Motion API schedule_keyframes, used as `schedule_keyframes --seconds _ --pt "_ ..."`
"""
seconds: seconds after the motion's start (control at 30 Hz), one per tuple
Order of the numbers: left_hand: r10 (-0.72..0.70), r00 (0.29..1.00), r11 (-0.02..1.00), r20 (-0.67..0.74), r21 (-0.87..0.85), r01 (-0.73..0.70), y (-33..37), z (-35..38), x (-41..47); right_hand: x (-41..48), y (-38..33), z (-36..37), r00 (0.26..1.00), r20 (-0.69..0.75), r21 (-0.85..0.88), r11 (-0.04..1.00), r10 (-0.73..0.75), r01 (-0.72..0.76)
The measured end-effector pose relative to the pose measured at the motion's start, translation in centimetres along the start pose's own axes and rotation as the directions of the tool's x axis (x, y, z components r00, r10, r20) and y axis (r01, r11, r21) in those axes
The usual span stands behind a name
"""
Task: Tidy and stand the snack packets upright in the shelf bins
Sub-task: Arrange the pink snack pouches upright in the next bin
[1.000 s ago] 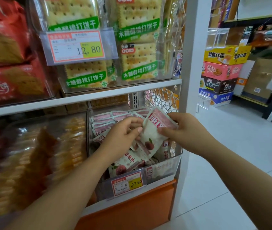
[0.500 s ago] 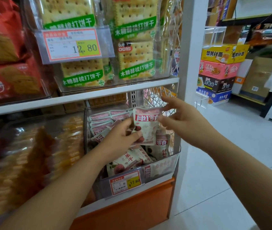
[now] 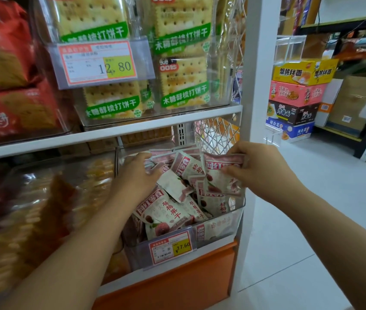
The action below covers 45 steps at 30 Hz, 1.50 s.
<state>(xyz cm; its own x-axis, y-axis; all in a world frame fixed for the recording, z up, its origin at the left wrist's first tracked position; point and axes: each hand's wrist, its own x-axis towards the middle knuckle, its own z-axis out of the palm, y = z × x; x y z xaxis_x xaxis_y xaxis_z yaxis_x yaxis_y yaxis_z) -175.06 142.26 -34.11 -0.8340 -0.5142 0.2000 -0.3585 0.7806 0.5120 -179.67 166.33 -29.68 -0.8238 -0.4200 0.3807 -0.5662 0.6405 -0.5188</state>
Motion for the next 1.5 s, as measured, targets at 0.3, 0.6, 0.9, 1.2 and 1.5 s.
schedule_keyframes --seconds 0.3,0.6,0.9,1.2,1.5 --pt "-0.002 0.999 0.993 -0.042 -0.122 -0.003 1.0 1.0 -0.2 0.0 0.3 1.0 1.0 0.009 0.003 1.0 0.009 -0.009" --pt "0.122 0.992 0.842 0.043 -0.534 -0.081 3.3 -2.3 -2.4 0.1 0.1 1.9 0.999 -0.025 0.107 0.994 0.029 -0.026" --pt "0.323 0.857 0.918 0.402 -0.353 -0.18 4.2 1.2 -4.5 0.0 0.3 2.3 0.971 0.238 -0.04 0.999 0.006 0.004" --pt "0.407 0.852 0.847 0.329 0.214 -0.487 4.0 2.2 -4.2 -0.8 0.8 0.8 0.925 0.376 -0.174 0.977 -0.05 0.124" --pt "0.496 0.827 0.868 0.265 -0.153 -0.472 5.0 0.6 -3.7 -1.5 4.4 -0.9 0.929 0.37 -0.126 0.992 0.024 0.025"
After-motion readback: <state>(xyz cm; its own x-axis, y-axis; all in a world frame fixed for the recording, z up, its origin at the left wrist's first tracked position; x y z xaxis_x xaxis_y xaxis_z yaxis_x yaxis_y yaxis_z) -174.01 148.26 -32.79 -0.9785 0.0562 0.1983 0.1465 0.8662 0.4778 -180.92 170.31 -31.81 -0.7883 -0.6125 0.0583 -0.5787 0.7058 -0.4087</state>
